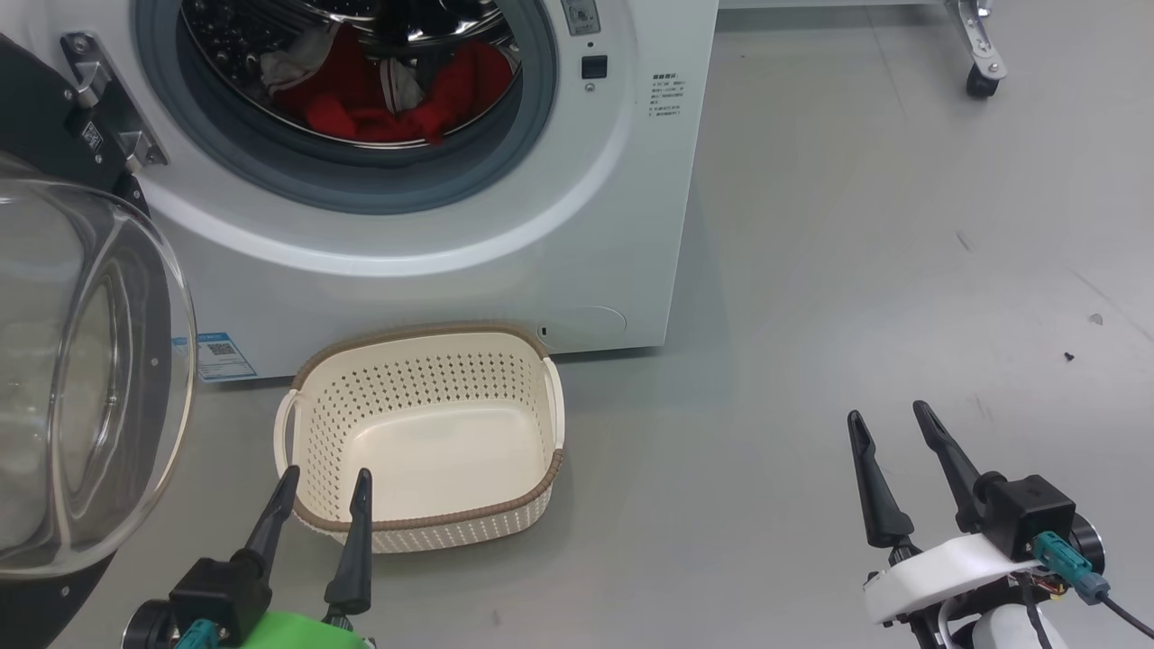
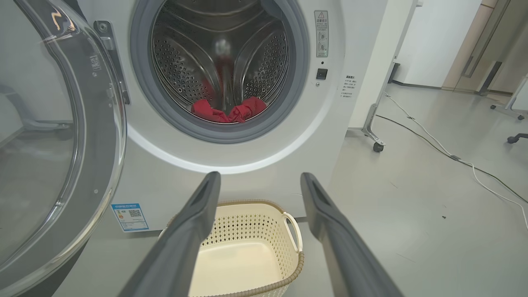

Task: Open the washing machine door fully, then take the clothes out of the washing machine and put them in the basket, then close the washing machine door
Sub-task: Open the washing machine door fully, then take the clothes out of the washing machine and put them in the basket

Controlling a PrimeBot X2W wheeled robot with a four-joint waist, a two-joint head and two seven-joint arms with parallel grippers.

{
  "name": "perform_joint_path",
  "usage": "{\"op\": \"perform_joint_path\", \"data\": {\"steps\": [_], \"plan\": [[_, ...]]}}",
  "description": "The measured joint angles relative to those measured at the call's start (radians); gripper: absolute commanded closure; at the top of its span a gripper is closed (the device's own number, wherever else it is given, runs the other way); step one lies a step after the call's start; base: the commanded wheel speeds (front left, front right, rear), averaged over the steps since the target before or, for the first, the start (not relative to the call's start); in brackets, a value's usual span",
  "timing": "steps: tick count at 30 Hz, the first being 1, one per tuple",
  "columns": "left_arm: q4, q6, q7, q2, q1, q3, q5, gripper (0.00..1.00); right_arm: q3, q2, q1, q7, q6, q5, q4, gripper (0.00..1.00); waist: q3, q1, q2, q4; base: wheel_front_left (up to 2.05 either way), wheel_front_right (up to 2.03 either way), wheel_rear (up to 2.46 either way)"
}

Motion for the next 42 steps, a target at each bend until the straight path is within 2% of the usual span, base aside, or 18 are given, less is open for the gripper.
{"op": "perform_joint_path", "data": {"steps": [25,42], "plan": [[0.013,0.039,0.025,-0.001,0.016,0.000,0.000,0.00,0.001,0.001,0.030,0.000,0.000,0.002,-0.028,0.00,-0.033,0.0000,0.0000,0.006,0.00,0.00,0.00],[0.009,0.047,0.025,-0.001,0.018,-0.003,0.006,0.00,0.004,0.002,0.031,0.000,0.000,0.019,-0.034,0.00,-0.029,0.0000,0.0000,0.017,0.00,0.00,0.00]]}}
